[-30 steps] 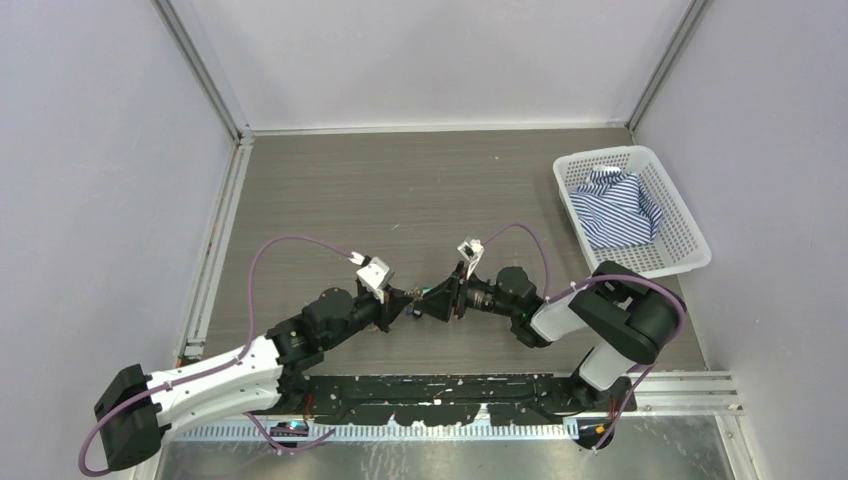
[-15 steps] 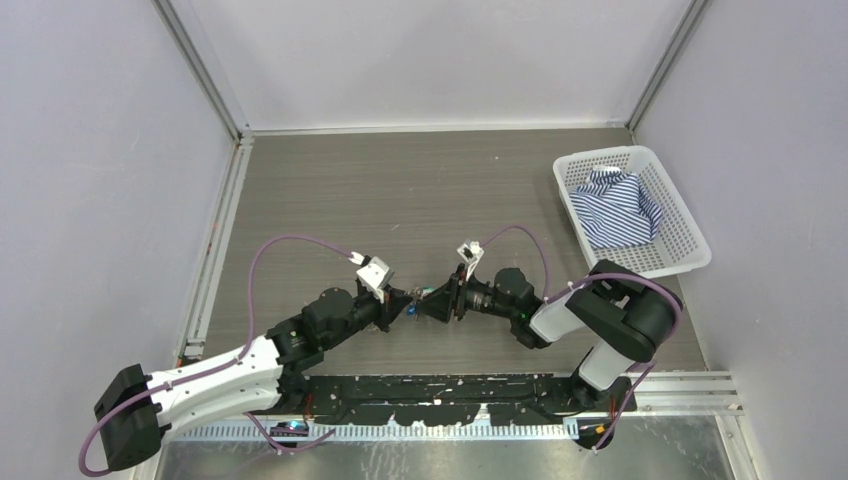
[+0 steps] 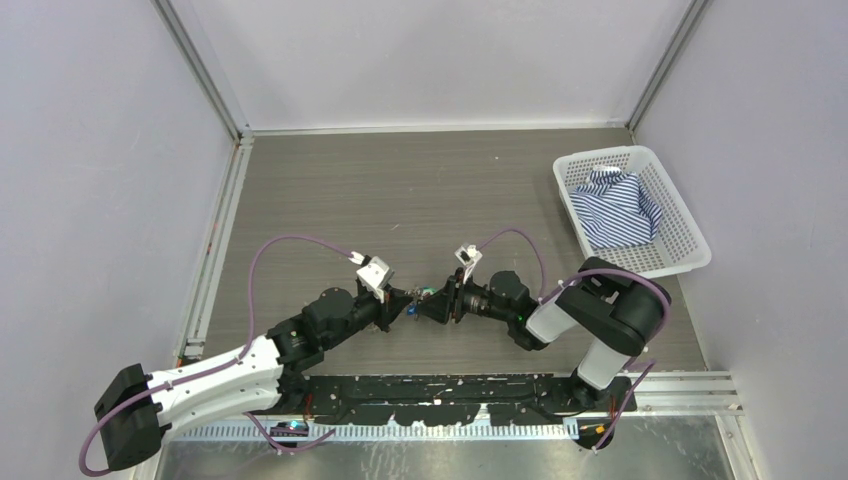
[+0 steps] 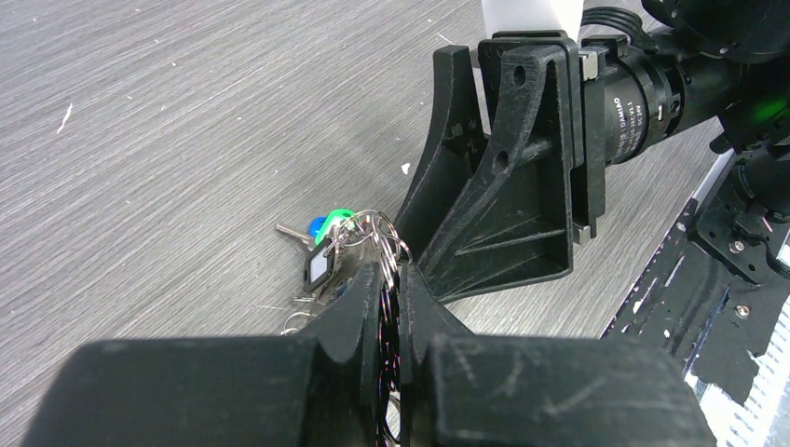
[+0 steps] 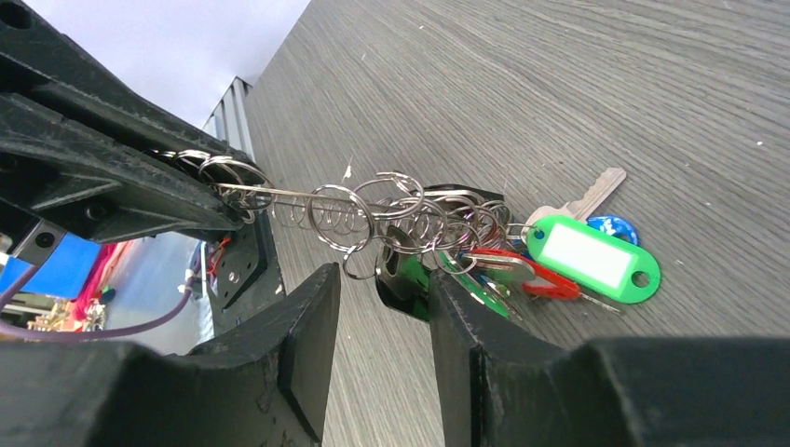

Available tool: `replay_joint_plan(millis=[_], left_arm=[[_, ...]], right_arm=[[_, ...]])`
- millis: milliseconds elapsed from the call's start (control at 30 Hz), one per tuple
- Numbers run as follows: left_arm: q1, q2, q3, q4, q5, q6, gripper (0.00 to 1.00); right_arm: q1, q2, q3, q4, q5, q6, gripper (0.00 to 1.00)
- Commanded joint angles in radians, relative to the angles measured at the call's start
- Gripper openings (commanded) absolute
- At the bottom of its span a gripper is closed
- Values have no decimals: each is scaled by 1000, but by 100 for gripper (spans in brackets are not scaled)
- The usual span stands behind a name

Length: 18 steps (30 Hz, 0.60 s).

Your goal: Remove the keys from the keyring

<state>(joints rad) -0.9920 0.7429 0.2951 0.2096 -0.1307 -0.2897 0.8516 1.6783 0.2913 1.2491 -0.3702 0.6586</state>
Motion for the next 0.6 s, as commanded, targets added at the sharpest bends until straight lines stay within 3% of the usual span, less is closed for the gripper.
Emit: replay_joint_plan(millis=[0,567], left_arm=[[1,12,-10,-37,-1,-28,0],[1,15,-10,-39,5,-32,0]], right_arm=[[7,8,17,73,55,-29,45],[20,74,31,142,88,-10,44]])
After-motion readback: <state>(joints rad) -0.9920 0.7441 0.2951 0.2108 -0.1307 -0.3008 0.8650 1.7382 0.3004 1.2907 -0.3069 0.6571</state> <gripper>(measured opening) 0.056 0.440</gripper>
